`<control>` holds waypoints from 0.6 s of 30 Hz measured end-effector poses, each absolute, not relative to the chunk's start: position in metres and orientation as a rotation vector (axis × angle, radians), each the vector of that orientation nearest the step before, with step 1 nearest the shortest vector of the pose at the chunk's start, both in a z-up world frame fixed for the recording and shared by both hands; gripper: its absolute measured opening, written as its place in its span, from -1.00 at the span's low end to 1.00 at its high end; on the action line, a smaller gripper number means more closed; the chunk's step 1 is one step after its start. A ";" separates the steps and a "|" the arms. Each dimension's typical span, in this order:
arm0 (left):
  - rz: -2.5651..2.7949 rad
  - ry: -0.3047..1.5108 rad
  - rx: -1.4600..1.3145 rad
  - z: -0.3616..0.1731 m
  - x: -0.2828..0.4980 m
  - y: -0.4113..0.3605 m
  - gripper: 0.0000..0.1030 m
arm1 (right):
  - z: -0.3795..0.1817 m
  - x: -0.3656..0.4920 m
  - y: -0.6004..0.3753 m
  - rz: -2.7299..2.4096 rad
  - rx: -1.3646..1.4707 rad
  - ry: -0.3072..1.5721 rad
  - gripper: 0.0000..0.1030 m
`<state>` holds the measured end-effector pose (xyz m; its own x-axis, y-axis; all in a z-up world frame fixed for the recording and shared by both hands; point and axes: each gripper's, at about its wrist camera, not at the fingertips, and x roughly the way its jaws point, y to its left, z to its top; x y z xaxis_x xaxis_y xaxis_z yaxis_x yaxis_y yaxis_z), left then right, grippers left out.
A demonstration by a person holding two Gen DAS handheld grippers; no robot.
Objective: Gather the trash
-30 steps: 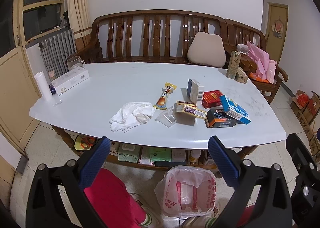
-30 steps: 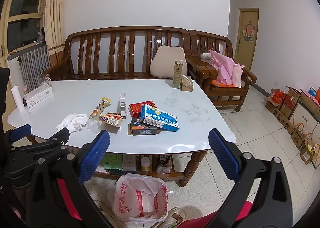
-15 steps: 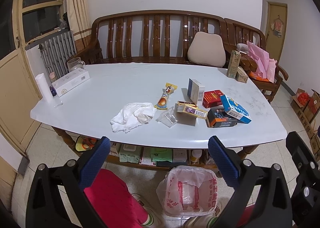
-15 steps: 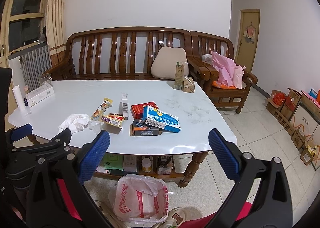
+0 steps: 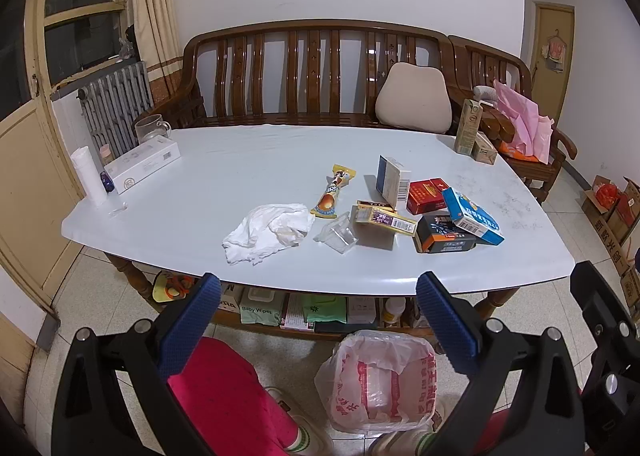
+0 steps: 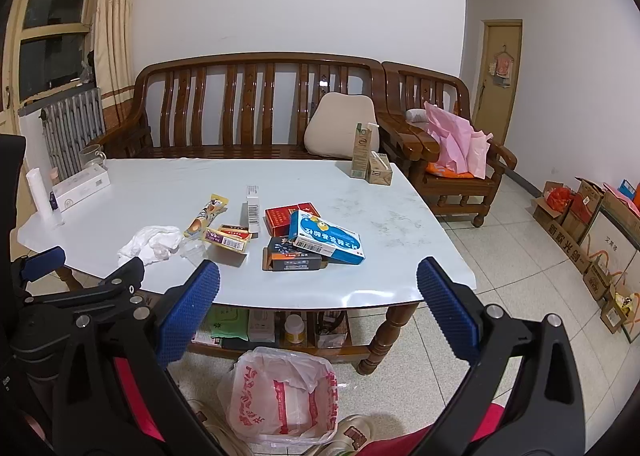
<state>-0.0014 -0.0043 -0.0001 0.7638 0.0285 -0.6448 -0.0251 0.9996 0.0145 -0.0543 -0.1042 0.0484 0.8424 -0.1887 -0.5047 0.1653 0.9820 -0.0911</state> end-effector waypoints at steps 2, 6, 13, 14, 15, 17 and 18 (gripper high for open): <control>0.030 0.701 0.008 0.000 -0.001 -0.004 0.86 | 0.048 -0.054 -0.105 -0.187 -0.045 0.537 0.88; 0.030 0.702 0.007 0.000 -0.001 -0.004 0.86 | 0.050 -0.055 -0.105 -0.187 -0.045 0.537 0.88; 0.031 0.700 0.008 0.000 -0.002 -0.004 0.86 | 0.048 -0.053 -0.104 -0.184 -0.047 0.541 0.88; 0.030 0.699 0.007 0.000 -0.002 -0.004 0.86 | 0.048 -0.053 -0.104 -0.184 -0.047 0.541 0.88; 0.030 0.701 0.006 0.000 -0.002 -0.004 0.86 | 0.049 -0.052 -0.104 -0.184 -0.047 0.541 0.88; 0.031 0.700 0.010 0.000 -0.002 -0.004 0.86 | 0.050 -0.052 -0.103 -0.185 -0.048 0.541 0.88; 0.034 0.700 0.012 0.000 -0.002 -0.004 0.86 | 0.049 -0.053 -0.104 -0.184 -0.048 0.541 0.88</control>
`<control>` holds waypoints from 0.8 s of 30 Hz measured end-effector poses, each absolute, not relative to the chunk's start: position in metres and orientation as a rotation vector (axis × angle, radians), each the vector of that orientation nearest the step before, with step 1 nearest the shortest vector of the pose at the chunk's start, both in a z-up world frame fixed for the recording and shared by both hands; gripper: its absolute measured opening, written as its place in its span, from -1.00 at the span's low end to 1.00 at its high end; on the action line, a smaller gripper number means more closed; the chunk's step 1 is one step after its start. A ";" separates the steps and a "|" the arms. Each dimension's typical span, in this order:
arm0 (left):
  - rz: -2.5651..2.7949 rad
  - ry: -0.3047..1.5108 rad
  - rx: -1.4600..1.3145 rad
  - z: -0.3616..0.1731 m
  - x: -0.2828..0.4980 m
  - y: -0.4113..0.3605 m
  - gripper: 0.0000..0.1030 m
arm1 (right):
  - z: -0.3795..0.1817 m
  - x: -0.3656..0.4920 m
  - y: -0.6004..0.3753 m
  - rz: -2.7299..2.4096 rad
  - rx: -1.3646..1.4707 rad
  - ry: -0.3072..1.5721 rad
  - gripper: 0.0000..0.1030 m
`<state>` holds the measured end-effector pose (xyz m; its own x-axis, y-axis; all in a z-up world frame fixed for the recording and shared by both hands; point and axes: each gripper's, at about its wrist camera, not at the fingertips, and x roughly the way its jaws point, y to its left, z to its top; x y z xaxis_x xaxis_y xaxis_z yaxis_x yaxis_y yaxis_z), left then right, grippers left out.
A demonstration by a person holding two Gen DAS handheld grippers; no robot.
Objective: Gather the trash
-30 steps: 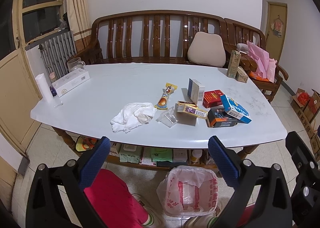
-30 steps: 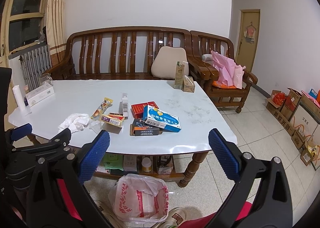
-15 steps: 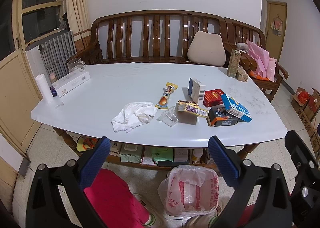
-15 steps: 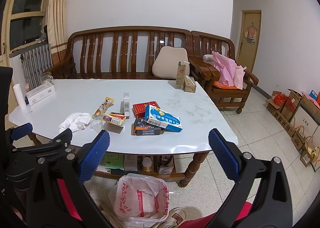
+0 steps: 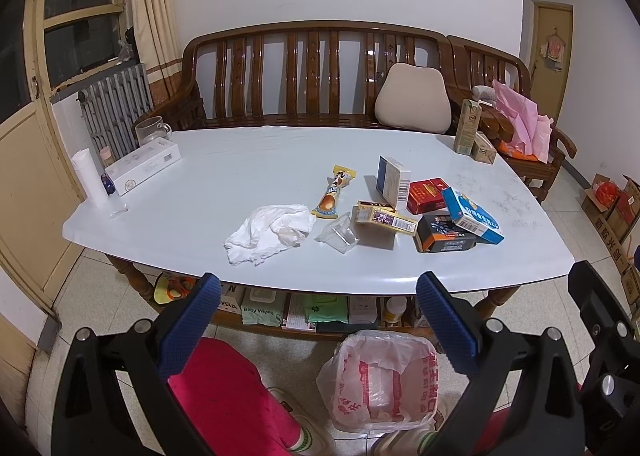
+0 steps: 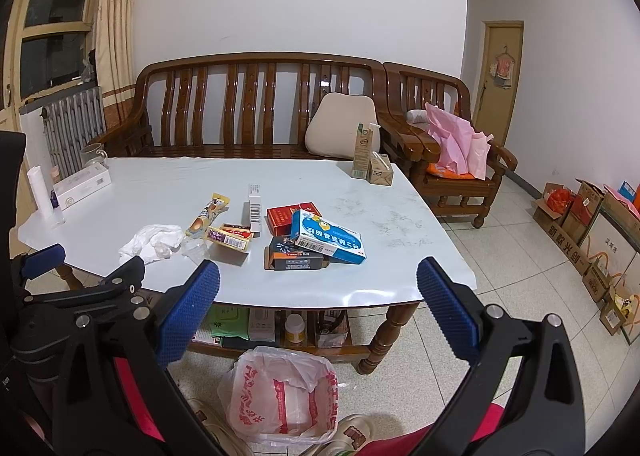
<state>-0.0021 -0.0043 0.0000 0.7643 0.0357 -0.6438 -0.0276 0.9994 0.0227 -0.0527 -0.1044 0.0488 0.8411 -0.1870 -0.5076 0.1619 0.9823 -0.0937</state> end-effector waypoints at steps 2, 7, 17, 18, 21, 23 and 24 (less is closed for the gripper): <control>0.033 0.700 0.013 0.000 -0.003 -0.003 0.86 | 0.049 -0.053 -0.105 -0.184 -0.048 0.542 0.88; 0.033 0.700 0.013 0.001 -0.004 -0.003 0.86 | 0.045 -0.053 -0.097 -0.180 -0.051 0.540 0.88; 0.041 0.705 0.025 0.001 -0.005 0.002 0.86 | 0.043 -0.054 -0.097 -0.171 -0.052 0.542 0.88; 0.042 0.705 0.027 0.001 -0.004 0.002 0.86 | 0.043 -0.054 -0.097 -0.170 -0.054 0.543 0.88; 0.021 0.722 0.041 0.001 0.001 0.005 0.86 | 0.041 -0.052 -0.100 -0.143 -0.049 0.548 0.88; -0.004 0.742 0.071 0.004 0.007 0.011 0.86 | 0.043 -0.050 -0.105 -0.115 -0.066 0.543 0.88; -0.017 0.744 0.088 0.006 0.010 0.015 0.86 | 0.043 -0.048 -0.107 -0.087 -0.080 0.533 0.88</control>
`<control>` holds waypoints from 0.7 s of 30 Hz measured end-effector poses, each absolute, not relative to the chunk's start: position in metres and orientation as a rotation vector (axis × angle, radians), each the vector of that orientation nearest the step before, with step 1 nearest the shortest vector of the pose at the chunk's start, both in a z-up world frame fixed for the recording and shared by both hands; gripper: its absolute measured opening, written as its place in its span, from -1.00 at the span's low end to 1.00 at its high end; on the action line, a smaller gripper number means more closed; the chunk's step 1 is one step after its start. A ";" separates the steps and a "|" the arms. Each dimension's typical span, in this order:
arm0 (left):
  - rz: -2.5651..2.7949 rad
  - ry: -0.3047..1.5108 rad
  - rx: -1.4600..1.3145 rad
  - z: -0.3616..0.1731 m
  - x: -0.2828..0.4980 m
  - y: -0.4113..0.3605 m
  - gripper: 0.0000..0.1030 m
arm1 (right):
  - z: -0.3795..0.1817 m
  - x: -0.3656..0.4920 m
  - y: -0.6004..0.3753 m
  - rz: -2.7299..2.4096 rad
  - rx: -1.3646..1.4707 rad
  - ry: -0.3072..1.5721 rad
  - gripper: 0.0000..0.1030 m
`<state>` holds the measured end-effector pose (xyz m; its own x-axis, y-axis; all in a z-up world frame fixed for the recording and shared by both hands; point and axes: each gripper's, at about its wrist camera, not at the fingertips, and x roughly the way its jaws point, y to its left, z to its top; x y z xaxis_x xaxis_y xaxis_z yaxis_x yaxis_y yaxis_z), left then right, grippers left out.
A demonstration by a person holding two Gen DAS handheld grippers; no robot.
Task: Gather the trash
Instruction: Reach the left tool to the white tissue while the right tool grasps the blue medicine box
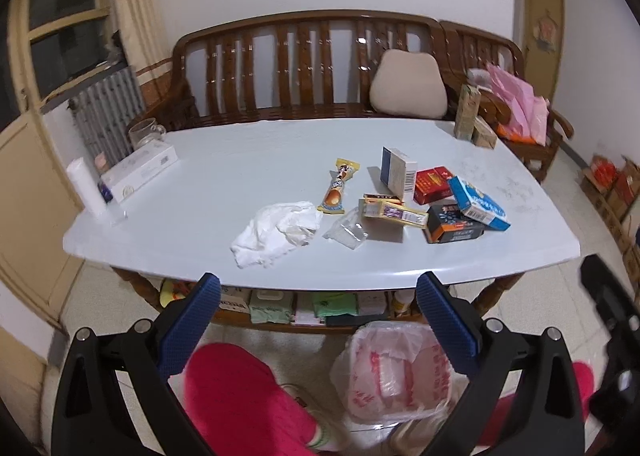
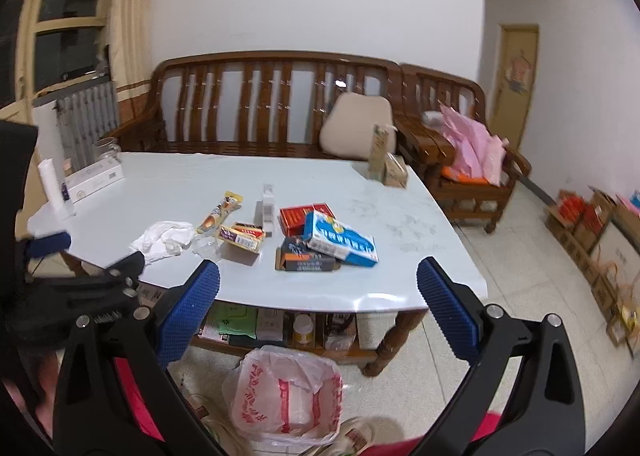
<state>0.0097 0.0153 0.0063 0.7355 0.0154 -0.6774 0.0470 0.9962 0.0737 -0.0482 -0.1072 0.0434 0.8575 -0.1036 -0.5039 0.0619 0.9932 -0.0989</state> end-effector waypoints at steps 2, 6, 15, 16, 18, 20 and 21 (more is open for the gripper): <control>-0.078 0.760 0.135 0.012 0.018 0.026 0.86 | 0.047 -0.046 -0.116 0.004 -0.084 0.528 0.88; -0.187 0.826 0.200 0.022 0.039 0.051 0.86 | 0.058 -0.035 -0.144 0.173 -0.071 0.523 0.88; -0.248 1.065 0.345 0.006 0.102 0.060 0.86 | 0.089 0.006 -0.185 0.317 -0.203 0.575 0.88; -0.265 1.083 0.351 0.003 0.106 0.059 0.86 | 0.090 0.012 -0.188 0.315 -0.223 0.585 0.88; -0.313 1.127 0.366 -0.004 0.115 0.055 0.86 | 0.092 0.025 -0.192 0.342 -0.257 0.608 0.88; -0.356 1.165 0.381 -0.011 0.124 0.052 0.86 | 0.091 0.036 -0.195 0.388 -0.290 0.626 0.88; -0.381 1.182 0.388 -0.014 0.128 0.052 0.86 | 0.091 0.041 -0.196 0.433 -0.316 0.633 0.88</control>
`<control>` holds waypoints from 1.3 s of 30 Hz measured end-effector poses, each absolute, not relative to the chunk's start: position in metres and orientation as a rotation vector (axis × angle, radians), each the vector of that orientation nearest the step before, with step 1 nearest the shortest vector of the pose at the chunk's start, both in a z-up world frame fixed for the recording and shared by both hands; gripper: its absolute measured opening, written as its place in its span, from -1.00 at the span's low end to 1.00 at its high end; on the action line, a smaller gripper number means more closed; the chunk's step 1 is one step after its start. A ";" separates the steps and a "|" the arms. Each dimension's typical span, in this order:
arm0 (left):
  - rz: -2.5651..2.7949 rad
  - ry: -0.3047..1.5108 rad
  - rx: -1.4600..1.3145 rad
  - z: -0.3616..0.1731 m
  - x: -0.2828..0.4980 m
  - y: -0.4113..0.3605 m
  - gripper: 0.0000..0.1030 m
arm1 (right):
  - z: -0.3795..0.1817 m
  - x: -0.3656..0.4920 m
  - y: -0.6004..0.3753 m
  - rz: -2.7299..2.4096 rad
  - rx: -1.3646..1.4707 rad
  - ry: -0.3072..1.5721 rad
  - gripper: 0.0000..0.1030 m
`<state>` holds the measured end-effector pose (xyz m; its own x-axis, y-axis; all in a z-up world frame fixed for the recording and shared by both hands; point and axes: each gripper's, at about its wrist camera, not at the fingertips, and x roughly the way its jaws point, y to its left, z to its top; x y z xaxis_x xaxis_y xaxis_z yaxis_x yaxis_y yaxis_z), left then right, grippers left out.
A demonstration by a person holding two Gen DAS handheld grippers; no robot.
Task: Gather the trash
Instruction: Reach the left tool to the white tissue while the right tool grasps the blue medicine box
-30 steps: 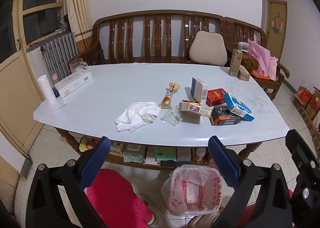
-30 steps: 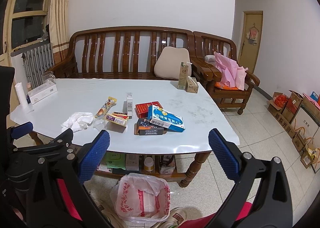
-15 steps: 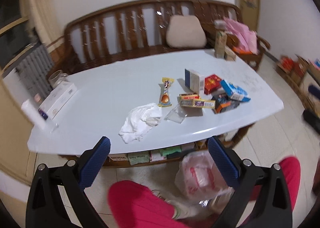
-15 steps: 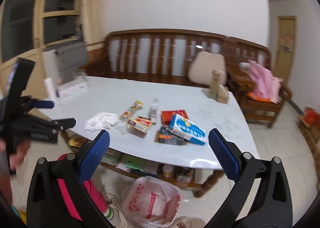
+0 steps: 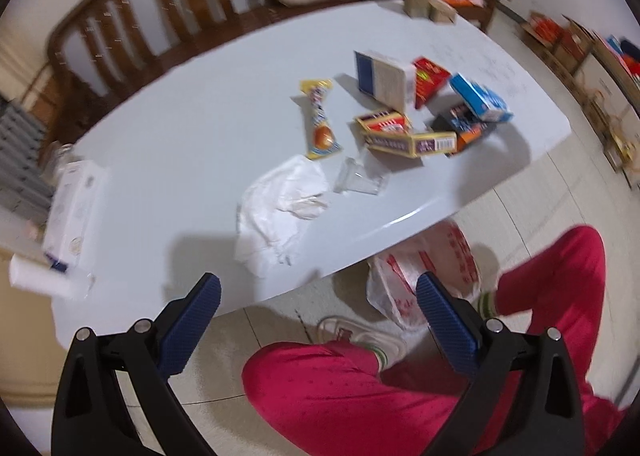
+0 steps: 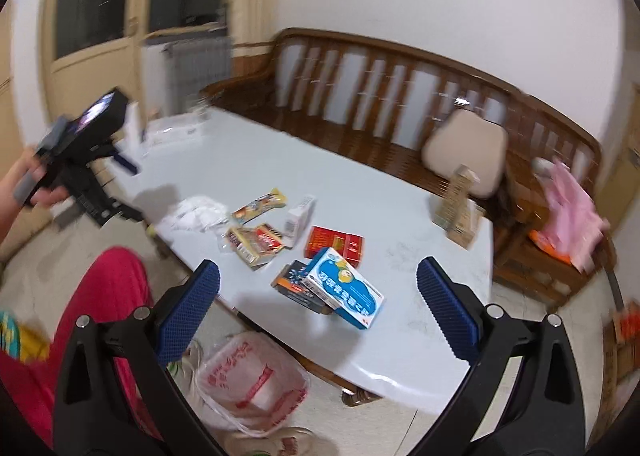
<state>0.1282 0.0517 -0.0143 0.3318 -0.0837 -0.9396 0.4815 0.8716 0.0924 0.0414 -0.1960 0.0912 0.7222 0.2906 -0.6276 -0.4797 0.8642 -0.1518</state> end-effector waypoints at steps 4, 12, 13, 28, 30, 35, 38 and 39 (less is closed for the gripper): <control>-0.493 1.213 0.425 -0.026 0.144 0.051 0.86 | 0.085 0.062 -0.194 0.518 -0.448 0.667 0.88; -0.556 1.266 0.522 -0.059 0.184 0.051 0.86 | 0.057 0.113 -0.191 0.624 -0.566 0.805 0.88; -0.560 1.276 0.520 -0.062 0.188 0.052 0.86 | 0.052 0.118 -0.190 0.630 -0.587 0.821 0.88; -0.684 1.318 0.579 -0.101 0.223 0.048 0.86 | -0.038 0.173 -0.184 0.762 -0.787 1.073 0.88; -0.692 1.332 0.588 -0.106 0.226 0.048 0.86 | -0.051 0.182 -0.184 0.774 -0.810 1.098 0.88; -0.701 1.342 0.562 -0.112 0.234 0.056 0.86 | -0.080 0.198 -0.185 0.793 -0.858 1.150 0.63; -0.681 1.345 0.532 -0.114 0.241 0.063 0.86 | -0.095 0.203 -0.187 0.806 -0.871 1.170 0.63; -0.678 1.345 0.528 -0.114 0.243 0.064 0.86 | -0.101 0.204 -0.188 0.806 -0.877 1.174 0.63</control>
<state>0.2429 0.0644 -0.1142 0.0868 -0.1390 -0.9865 0.7107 0.7025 -0.0365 0.2040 -0.1877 -0.1015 0.2013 0.0737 -0.9767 -0.8849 0.4413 -0.1491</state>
